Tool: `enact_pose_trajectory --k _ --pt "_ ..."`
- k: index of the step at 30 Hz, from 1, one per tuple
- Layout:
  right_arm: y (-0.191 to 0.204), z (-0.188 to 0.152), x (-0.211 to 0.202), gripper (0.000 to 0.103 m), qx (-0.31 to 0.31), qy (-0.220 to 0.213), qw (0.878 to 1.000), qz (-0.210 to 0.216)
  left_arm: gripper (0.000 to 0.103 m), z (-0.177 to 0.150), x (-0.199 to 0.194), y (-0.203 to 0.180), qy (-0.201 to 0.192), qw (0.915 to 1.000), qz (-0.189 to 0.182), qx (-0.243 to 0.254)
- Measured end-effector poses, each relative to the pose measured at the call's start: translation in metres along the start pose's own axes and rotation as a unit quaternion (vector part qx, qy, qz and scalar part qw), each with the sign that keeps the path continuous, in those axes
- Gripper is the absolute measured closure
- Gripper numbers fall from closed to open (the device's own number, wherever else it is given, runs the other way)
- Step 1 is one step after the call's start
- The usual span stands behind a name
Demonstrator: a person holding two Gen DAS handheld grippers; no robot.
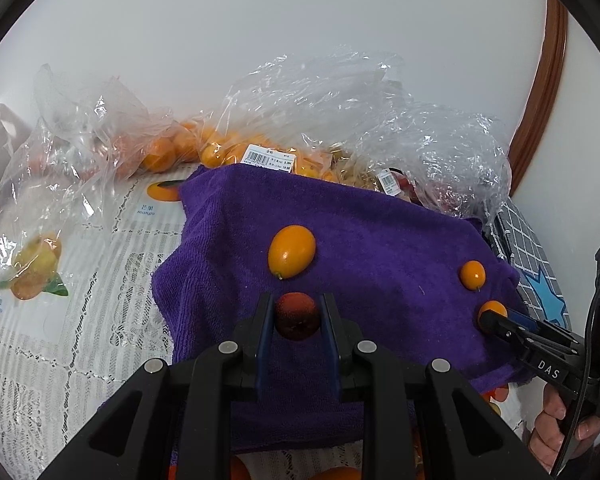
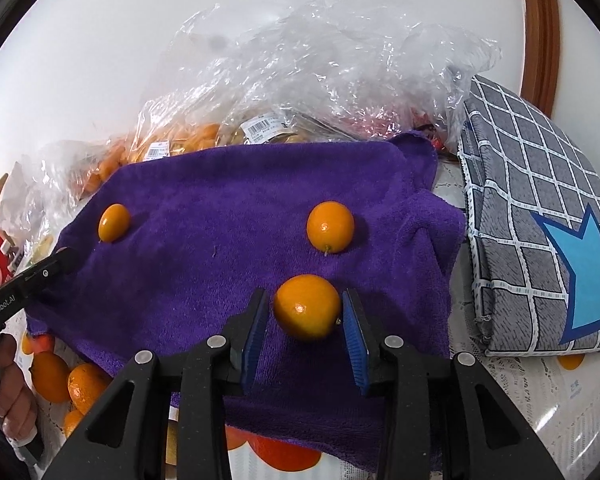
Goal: Organize fruits
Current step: 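Open the right tool onto the towel while the left tool releases the red fruit there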
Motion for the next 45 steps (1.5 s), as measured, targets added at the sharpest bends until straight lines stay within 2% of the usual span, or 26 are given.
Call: enact_pose_trajectory --k 7,11,18,20,24,31,45 --pt "0.002 0.000 -0.003 0.057 0.001 -0.007 1.000 0.004 0.080 -0.001 0.002 -0.001 0.002 1.0000 0.001 0.004" --pt "0.002 0.000 -0.009 0.056 0.011 -0.021 1.000 0.002 0.062 -0.001 0.001 -0.002 0.000 1.0000 -0.003 0.007" --pt "-0.001 -0.004 -0.031 0.047 0.025 -0.052 0.998 -0.009 0.058 -0.001 -0.005 -0.006 -0.008 0.9998 -0.010 0.011" --pt "0.003 -0.004 -0.037 0.043 0.022 -0.062 0.998 -0.007 0.055 -0.001 -0.006 -0.007 -0.010 0.9998 -0.012 0.012" --pt "0.012 -0.007 -0.046 0.041 0.015 -0.070 0.997 0.008 0.051 -0.002 -0.011 -0.006 -0.015 0.9998 -0.012 0.011" --pt "0.028 -0.017 -0.061 0.041 -0.003 -0.084 0.996 0.019 0.048 -0.004 -0.020 -0.003 -0.025 0.9995 -0.018 -0.004" --pt "0.034 -0.051 -0.081 0.041 -0.002 -0.072 0.997 0.038 0.046 -0.026 -0.060 0.005 -0.050 0.9985 -0.009 -0.018"
Point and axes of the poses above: each gripper's, at about its wrist camera, not at the fingertips, and x roughly the way its jaws point, y to its left, z to its top, the point moved 5 cm from there along x, roughly the way its jaws point, and after that the axes turned 7 degrees about -z, right-handed, at the moved point
